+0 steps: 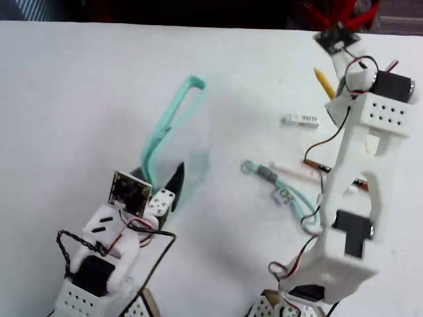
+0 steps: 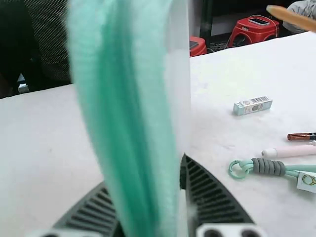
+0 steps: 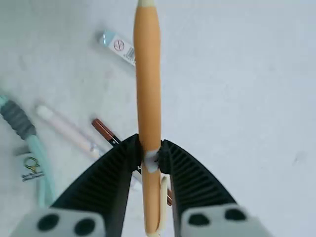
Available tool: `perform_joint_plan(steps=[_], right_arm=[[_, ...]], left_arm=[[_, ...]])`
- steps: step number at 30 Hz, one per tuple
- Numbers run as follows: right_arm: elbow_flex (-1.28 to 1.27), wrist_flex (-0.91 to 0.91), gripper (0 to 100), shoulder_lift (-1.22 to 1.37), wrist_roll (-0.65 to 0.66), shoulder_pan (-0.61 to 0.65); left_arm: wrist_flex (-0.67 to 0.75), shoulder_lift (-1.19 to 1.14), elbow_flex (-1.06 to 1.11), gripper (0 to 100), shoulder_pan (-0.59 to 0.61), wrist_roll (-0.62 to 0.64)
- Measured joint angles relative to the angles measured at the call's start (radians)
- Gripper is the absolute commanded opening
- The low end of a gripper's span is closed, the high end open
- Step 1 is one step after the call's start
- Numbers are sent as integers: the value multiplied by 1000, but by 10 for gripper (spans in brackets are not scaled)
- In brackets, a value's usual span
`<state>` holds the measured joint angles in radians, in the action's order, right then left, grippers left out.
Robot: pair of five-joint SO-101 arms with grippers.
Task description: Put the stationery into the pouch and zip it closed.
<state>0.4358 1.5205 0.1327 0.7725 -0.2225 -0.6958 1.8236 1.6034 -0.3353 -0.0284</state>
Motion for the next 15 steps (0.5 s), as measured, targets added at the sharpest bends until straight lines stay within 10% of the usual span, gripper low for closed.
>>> perform_joint_plan(steps=[15], right_arm=[[-20,-49,18,-635,-474,667]], left_arm=[[0,0,0,132,-5,0]])
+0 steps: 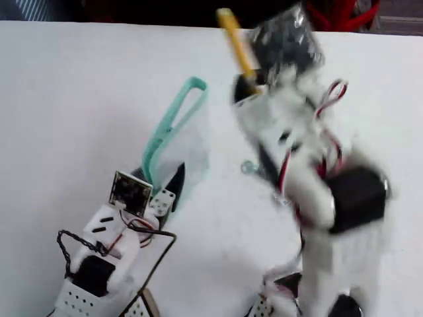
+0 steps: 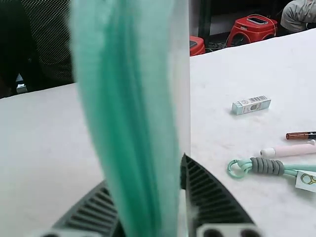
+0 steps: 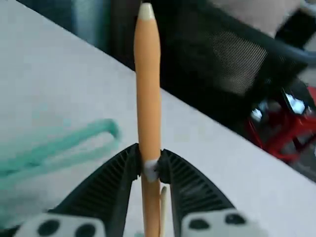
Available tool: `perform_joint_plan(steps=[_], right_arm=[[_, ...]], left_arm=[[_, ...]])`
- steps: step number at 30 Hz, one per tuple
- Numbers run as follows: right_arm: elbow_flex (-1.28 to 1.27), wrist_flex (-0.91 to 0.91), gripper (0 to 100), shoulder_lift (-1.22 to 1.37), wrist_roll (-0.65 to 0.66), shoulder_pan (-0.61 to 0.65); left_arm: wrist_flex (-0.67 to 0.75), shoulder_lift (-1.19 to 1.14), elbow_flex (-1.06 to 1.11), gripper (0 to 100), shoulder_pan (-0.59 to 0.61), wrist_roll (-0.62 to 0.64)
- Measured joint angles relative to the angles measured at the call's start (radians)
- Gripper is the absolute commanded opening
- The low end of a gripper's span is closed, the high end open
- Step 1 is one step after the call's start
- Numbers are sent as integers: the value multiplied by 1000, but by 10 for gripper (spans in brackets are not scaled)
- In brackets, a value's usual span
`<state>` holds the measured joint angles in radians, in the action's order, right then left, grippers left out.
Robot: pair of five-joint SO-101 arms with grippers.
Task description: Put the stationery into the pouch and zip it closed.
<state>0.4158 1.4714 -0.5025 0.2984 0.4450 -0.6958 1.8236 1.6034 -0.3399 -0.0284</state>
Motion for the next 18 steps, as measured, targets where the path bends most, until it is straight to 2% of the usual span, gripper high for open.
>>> perform_joint_plan(steps=[3,6,9,18], right_arm=[[-43,-97,18,-52,-54,127],[-118,-196,18,-77,-64,193],[-209,-288,18,-80,-63,190],[-569,-483,18,-216,-61,140]], left_arm=[[0,0,0,132,-38,0],[0,0,14,131,-95,-38],[0,3,20,131,-115,-84],[0,3,20,131,-118,-87]])
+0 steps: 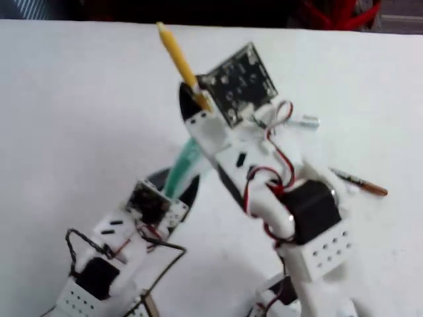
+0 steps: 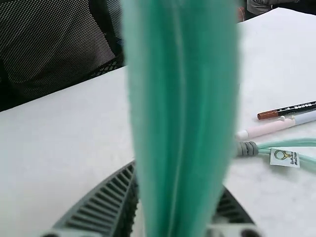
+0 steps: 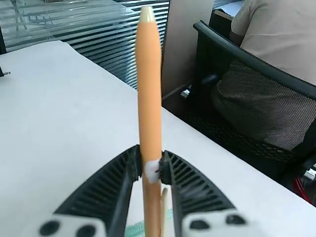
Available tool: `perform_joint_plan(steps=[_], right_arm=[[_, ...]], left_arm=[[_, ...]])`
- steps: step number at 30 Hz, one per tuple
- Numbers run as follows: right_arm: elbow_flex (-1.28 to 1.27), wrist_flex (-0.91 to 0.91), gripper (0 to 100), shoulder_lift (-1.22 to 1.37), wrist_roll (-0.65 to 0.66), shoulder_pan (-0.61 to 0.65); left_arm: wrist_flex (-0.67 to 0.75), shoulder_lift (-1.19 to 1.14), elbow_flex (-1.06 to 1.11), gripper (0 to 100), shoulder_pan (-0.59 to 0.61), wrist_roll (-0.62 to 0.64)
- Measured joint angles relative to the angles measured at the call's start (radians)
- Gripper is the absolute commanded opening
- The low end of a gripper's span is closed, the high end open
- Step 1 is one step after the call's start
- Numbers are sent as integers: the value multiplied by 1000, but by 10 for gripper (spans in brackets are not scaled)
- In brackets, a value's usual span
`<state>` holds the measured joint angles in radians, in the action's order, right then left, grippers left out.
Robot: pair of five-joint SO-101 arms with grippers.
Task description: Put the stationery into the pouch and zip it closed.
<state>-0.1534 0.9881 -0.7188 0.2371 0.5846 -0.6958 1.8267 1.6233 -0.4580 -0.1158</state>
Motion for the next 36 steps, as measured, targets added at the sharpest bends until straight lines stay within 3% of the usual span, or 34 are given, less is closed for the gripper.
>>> perform_joint_plan(steps=[10,16,22,30,36], right_arm=[[-434,-249,18,-212,-2,-43],[-442,-241,43,-226,-2,-44],[-437,-169,233,-226,-2,-44],[-348,-92,233,-227,-2,-55],[-328,-92,233,-227,-2,-210]], left_arm=[[0,-3,0,131,-2,0],[0,-3,0,131,-2,-3],[0,-3,0,131,-2,-6],[0,-3,0,131,-2,-6],[0,-3,0,95,12,-6]])
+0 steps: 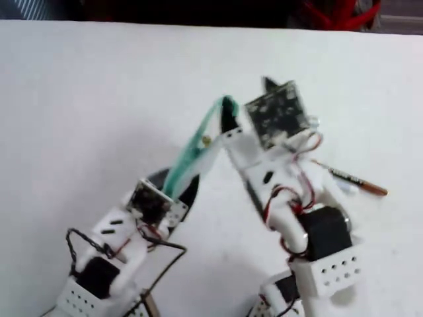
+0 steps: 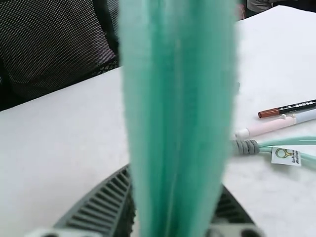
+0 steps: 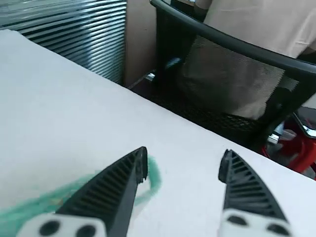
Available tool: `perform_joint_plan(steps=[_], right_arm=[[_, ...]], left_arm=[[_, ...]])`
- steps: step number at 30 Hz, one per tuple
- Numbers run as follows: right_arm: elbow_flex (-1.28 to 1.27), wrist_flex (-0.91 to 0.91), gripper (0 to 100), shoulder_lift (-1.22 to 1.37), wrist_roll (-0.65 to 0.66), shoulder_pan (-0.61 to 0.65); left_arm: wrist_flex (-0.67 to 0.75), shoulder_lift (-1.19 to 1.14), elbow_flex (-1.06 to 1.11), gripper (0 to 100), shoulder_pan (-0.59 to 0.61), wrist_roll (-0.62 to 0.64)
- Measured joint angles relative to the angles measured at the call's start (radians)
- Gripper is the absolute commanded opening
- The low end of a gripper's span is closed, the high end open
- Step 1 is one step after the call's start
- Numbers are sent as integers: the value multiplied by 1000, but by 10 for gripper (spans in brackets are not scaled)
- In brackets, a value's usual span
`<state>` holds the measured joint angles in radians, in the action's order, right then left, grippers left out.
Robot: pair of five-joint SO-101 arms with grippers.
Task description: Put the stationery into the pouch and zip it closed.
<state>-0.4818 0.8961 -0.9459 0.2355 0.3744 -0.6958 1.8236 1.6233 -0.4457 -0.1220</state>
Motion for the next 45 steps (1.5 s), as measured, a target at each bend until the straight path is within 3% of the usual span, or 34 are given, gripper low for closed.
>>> perform_joint_plan(steps=[2,8,15,19,22,24,26,29,31,35,39,45], right_arm=[[-5,0,233,0,-3,-68],[-135,-6,233,0,-97,-232],[-488,-284,233,0,-172,-247],[-643,-450,233,0,-172,-230],[-669,-506,233,2,-172,-235],[-678,-520,233,0,-172,-230],[-678,-514,233,2,-172,-233],[-697,-522,233,2,-172,-207],[-717,-543,233,2,-172,-201],[-752,-582,233,2,-172,-189],[-752,-583,233,2,-172,-187],[-752,-589,233,2,-172,-187]], left_arm=[[0,0,0,27,26,0],[-5,-2,-60,23,264,51],[-9,-2,-58,24,302,118],[-121,-2,-158,24,316,140],[-153,-2,-170,24,233,170],[-184,-2,-195,24,178,78],[-215,-2,-264,24,224,32],[-215,0,-311,24,310,180],[-187,-2,-311,24,285,238],[-74,-2,-341,24,152,92],[54,2,-434,37,112,133],[81,-8,-344,190,37,210]])
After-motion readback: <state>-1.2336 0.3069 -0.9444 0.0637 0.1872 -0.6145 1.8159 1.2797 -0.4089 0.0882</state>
